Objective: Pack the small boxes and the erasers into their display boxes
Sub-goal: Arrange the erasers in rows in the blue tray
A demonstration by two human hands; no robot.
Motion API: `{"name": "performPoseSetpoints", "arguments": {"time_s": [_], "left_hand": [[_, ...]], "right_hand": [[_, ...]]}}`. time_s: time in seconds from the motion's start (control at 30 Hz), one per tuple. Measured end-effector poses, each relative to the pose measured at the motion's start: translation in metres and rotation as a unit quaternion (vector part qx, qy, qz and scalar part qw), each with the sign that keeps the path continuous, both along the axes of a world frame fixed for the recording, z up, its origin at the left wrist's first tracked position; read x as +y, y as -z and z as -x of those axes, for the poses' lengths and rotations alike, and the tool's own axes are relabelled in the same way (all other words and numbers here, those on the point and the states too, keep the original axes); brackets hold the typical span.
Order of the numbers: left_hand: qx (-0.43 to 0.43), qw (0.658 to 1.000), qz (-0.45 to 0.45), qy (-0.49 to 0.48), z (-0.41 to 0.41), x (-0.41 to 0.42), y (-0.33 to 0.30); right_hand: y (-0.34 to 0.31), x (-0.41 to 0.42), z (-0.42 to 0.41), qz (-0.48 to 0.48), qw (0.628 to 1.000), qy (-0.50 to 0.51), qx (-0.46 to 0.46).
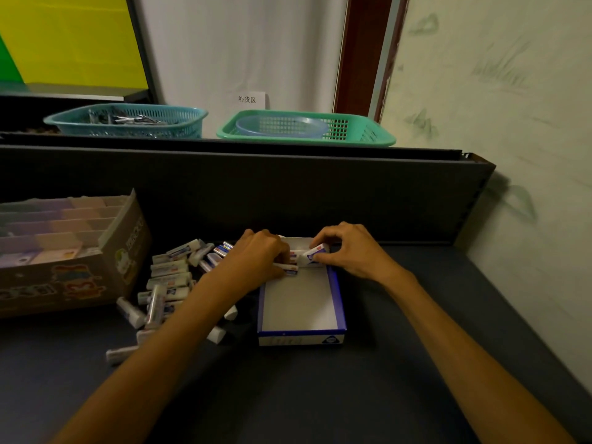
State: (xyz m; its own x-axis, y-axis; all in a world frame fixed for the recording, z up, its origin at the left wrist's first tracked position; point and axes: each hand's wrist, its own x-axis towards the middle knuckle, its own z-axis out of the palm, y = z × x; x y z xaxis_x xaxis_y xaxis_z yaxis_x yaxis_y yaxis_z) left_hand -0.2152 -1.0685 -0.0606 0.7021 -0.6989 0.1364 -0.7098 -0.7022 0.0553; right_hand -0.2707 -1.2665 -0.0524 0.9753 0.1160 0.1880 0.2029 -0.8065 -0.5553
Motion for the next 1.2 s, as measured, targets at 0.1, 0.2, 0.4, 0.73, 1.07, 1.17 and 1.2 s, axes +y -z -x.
{"name": "performPoseSetpoints", "arguments": {"time_s": [0.1, 0.2, 0.4, 0.73, 1.07, 1.17, 1.2], "left_hand": [[0.012, 1.0, 0.004, 0.001, 0.0, -0.001, 0.001], [0.02, 1.0, 0.008, 0.003, -0.001, 0.0, 0.001], [0.021, 1.0, 0.0, 0.007, -0.002, 0.0, 0.002], [0.017, 1.0, 0.009, 0.013, -0.002, 0.002, 0.001], [0.043, 0.999, 0.015, 0.01, -0.005, 0.001, 0.001], [0.047, 0.999, 0.021, 0.008, -0.008, 0.001, 0.001], [0.044, 0.999, 0.017, 0.009, -0.009, 0.001, 0.001]], "right_hand": [[-0.002, 0.0, 0.001, 0.007, 1.0, 0.0, 0.018], [0.001, 0.0, -0.001, 0.044, 0.999, 0.004, 0.024], [0.009, 0.001, -0.009, 0.207, 0.978, 0.012, 0.023], [0.007, -0.002, -0.016, 0.258, 0.966, -0.015, 0.005], [0.005, -0.001, -0.016, 0.246, 0.969, -0.013, 0.018], [0.005, 0.0, -0.016, 0.255, 0.967, -0.018, 0.017], [0.005, 0.0, -0.017, 0.254, 0.967, -0.016, 0.016]]}}
